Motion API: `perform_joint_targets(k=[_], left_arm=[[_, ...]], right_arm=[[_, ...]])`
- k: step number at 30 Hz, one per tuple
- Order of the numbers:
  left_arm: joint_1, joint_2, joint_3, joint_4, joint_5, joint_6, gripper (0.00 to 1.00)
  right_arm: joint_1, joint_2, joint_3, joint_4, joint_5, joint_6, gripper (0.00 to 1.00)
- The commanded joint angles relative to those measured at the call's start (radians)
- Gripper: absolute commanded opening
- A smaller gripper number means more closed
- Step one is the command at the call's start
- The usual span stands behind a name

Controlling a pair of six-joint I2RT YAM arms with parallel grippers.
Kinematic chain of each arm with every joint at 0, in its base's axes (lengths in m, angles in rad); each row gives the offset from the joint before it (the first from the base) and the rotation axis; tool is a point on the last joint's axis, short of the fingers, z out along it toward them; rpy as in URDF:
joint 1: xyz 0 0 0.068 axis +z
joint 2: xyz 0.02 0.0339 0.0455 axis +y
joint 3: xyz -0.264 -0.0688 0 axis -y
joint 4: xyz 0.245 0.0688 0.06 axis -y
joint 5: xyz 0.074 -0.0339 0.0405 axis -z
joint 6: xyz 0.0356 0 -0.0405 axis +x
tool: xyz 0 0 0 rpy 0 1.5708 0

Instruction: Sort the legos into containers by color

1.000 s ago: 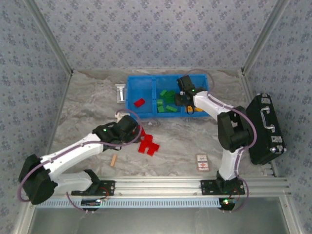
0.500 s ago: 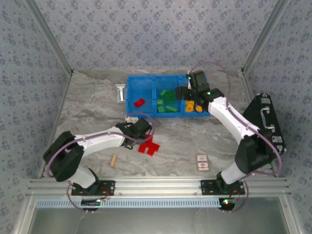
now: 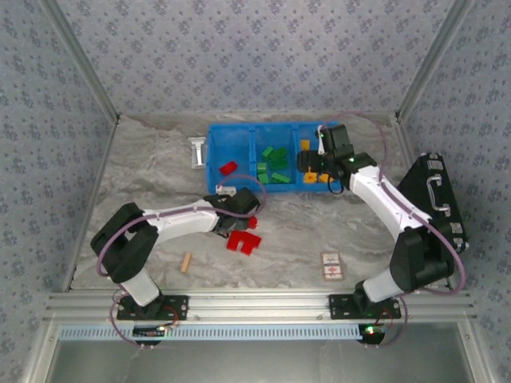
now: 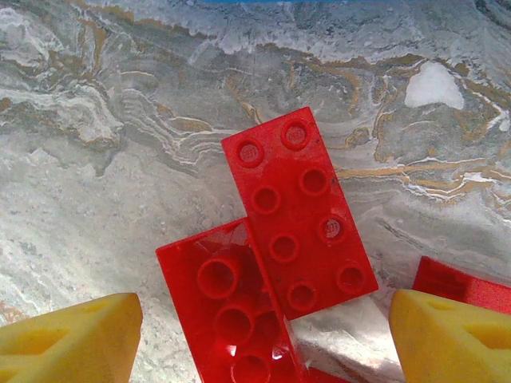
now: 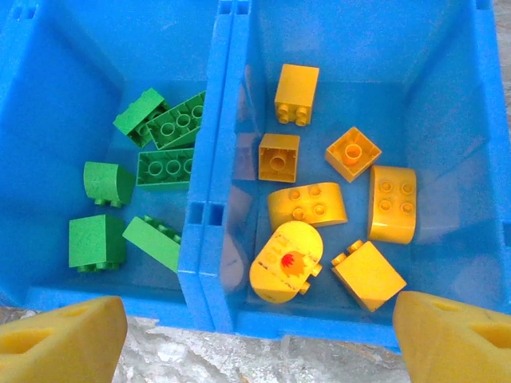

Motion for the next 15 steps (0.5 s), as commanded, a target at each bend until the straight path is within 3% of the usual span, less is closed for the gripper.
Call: perform_joint_targets(k=[1, 15], left_arm=[[-0.011, -0.002, -0.020, -0.056, 0.013, -0.030, 0.81], [-0.031, -0.082, -0.085, -0.065, -0.021, -0.054, 0.79]], right_arm=[[-0.020, -0.032, -0.003, 0.017, -0.020, -0.016, 0.88], [-0.040, -0.004, 0.004, 0.017, -0.039, -0.020, 0.88]])
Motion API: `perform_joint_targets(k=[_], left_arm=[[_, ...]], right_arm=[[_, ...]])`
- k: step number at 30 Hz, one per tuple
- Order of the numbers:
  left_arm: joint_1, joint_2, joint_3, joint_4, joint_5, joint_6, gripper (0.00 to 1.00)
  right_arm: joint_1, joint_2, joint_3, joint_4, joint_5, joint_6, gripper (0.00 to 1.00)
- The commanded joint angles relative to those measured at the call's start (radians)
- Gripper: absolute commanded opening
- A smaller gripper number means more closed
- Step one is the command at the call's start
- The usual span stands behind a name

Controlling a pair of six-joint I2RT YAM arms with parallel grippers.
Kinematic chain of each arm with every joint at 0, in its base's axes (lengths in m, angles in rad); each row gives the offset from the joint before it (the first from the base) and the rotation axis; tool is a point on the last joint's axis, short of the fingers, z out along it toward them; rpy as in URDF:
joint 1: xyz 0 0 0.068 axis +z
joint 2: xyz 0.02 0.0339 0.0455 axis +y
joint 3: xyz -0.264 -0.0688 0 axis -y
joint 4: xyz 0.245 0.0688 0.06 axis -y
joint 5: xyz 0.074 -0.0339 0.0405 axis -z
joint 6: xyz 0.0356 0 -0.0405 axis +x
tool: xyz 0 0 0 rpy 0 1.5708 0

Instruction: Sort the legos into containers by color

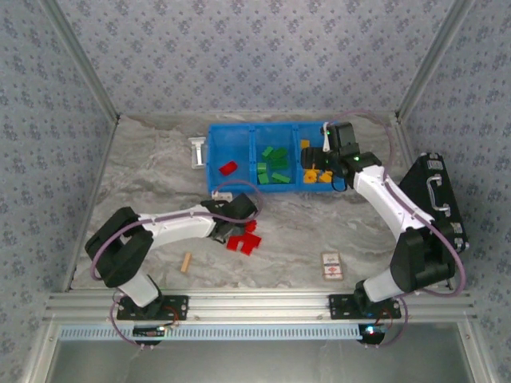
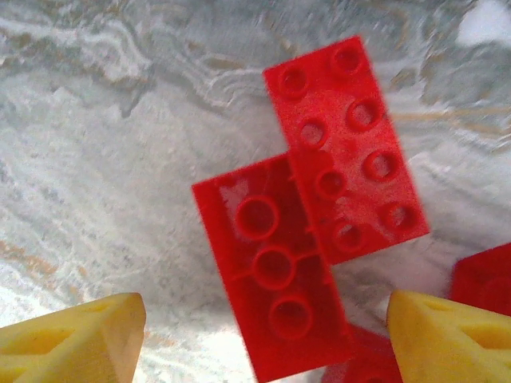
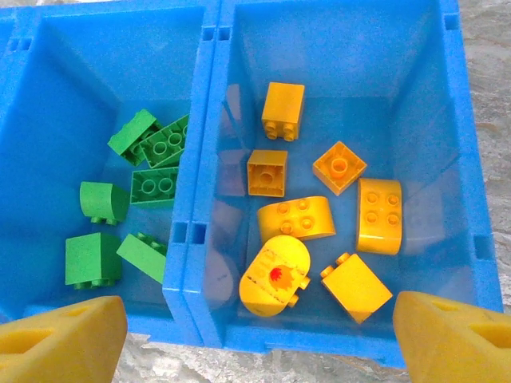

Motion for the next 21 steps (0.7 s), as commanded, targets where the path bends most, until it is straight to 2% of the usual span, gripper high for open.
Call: perform_joint_targets(k=[1, 9, 14, 19, 21], left_arm=[[-0.008, -0.037, -0.016, -0.038, -0.024, -0.005, 0.79], [0.001, 0.023, 0.005, -0.005, -0.034, 0.013, 0.82], [0.031, 0.059, -0.003, 0.013, -0.002, 0.001, 0.81], [0.052, 0.057, -0.015, 0.036, 0.011, 0.008, 0.77], [0.053, 0.059, -0.016, 0.039, 0.020, 0.013, 0.73]], right_arm=[[-0.004, 0.007, 0.006, -0.005, -0.016, -0.017, 0.88], [0.002, 0.013, 0.017, -0.011, -0.028, -0.013, 0.88], [-0.001, 0.013, 0.023, -0.027, -0.026, -0.021, 0.88], [-0.005, 0.016, 0.025, -0.027, -0.024, -0.026, 0.88], [-0.007, 0.017, 0.023, -0.025, -0.023, -0.026, 0.88]])
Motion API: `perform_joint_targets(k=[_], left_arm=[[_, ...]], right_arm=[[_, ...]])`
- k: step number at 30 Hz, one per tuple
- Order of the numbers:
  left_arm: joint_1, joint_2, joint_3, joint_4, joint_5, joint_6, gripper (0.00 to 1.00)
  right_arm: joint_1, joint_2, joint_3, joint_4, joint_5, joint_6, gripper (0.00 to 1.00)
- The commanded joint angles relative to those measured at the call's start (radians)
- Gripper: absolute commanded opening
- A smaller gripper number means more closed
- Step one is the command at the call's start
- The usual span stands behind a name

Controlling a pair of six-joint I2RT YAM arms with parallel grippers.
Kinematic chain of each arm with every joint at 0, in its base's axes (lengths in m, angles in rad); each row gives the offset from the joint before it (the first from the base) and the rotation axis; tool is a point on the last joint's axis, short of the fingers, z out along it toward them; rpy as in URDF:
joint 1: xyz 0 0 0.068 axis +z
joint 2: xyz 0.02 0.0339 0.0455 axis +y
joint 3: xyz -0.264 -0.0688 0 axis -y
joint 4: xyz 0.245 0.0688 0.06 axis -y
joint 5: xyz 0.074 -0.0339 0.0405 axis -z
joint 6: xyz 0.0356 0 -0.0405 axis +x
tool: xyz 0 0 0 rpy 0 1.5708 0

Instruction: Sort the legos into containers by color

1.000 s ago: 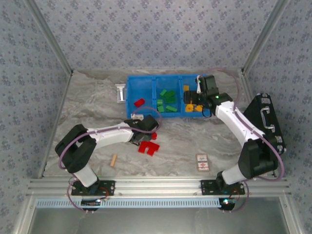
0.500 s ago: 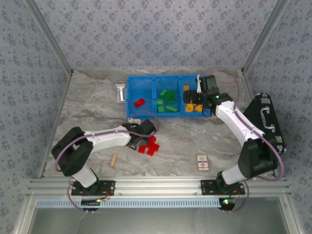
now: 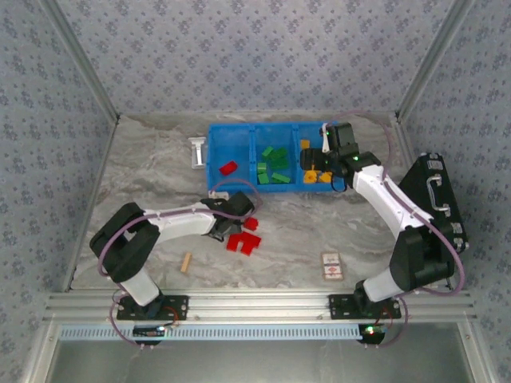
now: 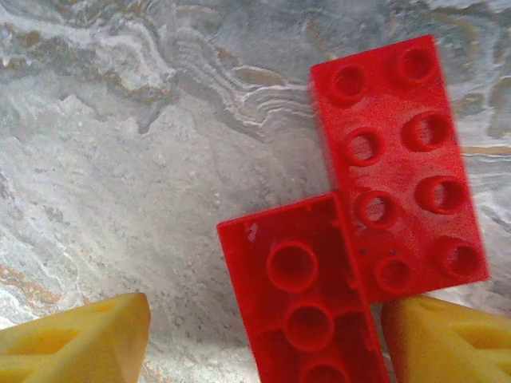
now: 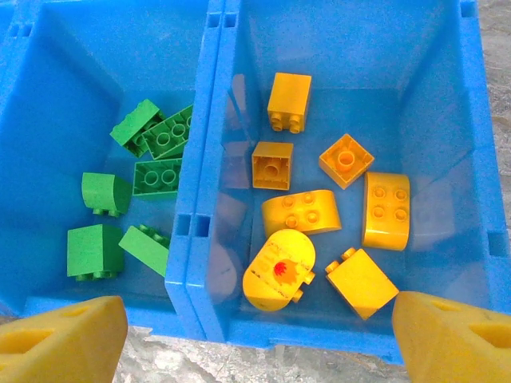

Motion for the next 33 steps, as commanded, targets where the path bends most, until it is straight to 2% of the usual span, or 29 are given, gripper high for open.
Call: perform_joint_targets(k=[1, 4, 10, 14, 17, 25, 28, 33], left_arm=[[0.001, 0.011, -0.013, -0.003, 0.019, 0.009, 0.69], [0.001, 0.012, -0.024, 0.001, 0.031, 0.006, 0.63], [0.000, 0.017, -0.042, 0.009, 0.041, -0.005, 0.43], [0.004, 0.019, -0.043, 0.009, 0.039, -0.003, 0.37], [0.004, 0.010, -0.040, -0.003, 0.018, 0.009, 0.28], [-0.002, -0.135, 0.089, -0.169, -0.123, 0.115, 0.27], [0.015, -0.149, 0.185, -0.173, -0.158, 0.203, 0.28], [0.078, -0.092, 0.285, -0.090, -0.150, 0.298, 0.29]], right_arm=[[-0.007, 0.010, 0.023, -0.018, -0.010, -0.021, 0.88], [-0.009, 0.010, 0.022, -0.017, -0.006, -0.022, 0.88], [-0.015, 0.011, 0.022, -0.020, -0.007, -0.023, 0.88], [-0.014, 0.011, 0.023, -0.024, -0.006, -0.024, 0.88], [-0.015, 0.011, 0.023, -0.024, -0.007, -0.026, 0.88], [-0.019, 0.033, 0.032, -0.024, -0.022, -0.027, 0.88], [-0.019, 0.046, 0.031, -0.013, -0.035, -0.020, 0.88], [-0.005, 0.028, 0.019, 0.012, -0.079, -0.026, 0.87]])
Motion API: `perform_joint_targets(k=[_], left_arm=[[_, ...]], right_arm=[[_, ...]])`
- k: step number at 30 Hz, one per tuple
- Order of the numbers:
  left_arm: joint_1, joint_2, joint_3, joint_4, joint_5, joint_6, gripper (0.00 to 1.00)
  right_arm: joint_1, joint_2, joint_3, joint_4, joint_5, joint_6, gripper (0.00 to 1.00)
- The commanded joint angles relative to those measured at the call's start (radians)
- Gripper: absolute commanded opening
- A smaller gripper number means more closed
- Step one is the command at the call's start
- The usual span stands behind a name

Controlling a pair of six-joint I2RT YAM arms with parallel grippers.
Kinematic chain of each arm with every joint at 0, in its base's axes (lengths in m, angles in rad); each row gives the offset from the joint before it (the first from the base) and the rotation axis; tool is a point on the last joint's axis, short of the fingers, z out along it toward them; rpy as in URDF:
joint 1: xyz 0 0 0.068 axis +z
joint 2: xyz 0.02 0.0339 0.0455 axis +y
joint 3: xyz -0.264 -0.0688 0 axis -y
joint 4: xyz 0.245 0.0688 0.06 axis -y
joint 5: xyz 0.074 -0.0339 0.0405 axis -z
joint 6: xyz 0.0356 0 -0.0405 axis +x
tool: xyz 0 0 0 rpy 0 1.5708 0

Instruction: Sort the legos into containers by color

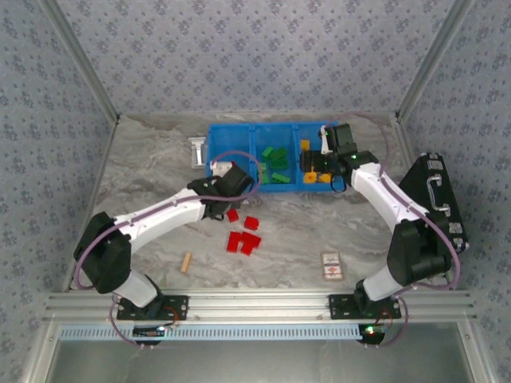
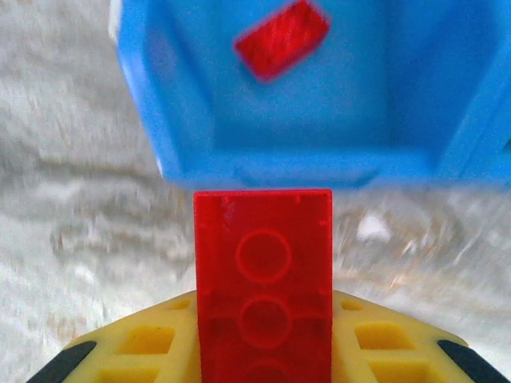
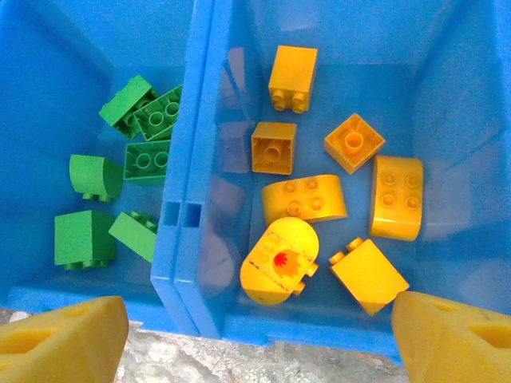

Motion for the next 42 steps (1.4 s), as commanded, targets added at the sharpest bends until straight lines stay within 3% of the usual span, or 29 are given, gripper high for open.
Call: perform_joint_targets(k=[1, 6, 11, 20, 26, 32, 42], left_arm=[[0.058, 0.050, 0.045, 0.043, -0.028, 0.106, 0.29], [0.154, 0.198, 0.131, 0.155, 0.041, 0.172, 0.30], [0.197, 0.345, 0.248, 0.180, 0.099, 0.224, 0.37], [0.222, 0.390, 0.310, 0.185, 0.174, 0.225, 0.63], [0.237, 0.234, 0.317, 0.212, 0.219, 0.279, 0.73], [0.297, -0.010, 0.290, 0.158, 0.226, 0.360, 0.76], [0.437, -0.401, 0.056, 0.087, 0.225, 0.386, 0.78]], right_arm=[[0.022, -0.042, -0.003, 0.050, -0.056, -0.032, 0.87], [0.109, -0.222, -0.136, 0.124, -0.009, -0.073, 0.90], [0.184, -0.352, -0.246, 0.136, -0.055, -0.093, 0.91], [0.347, -0.408, -0.354, 0.119, -0.165, -0.192, 0.92], [0.399, -0.350, -0.382, 0.183, -0.335, -0.219, 0.92], [0.444, -0.050, -0.247, 0.142, -0.459, -0.252, 0.91], [0.534, 0.246, -0.021, 0.020, -0.352, -0.288, 0.89]])
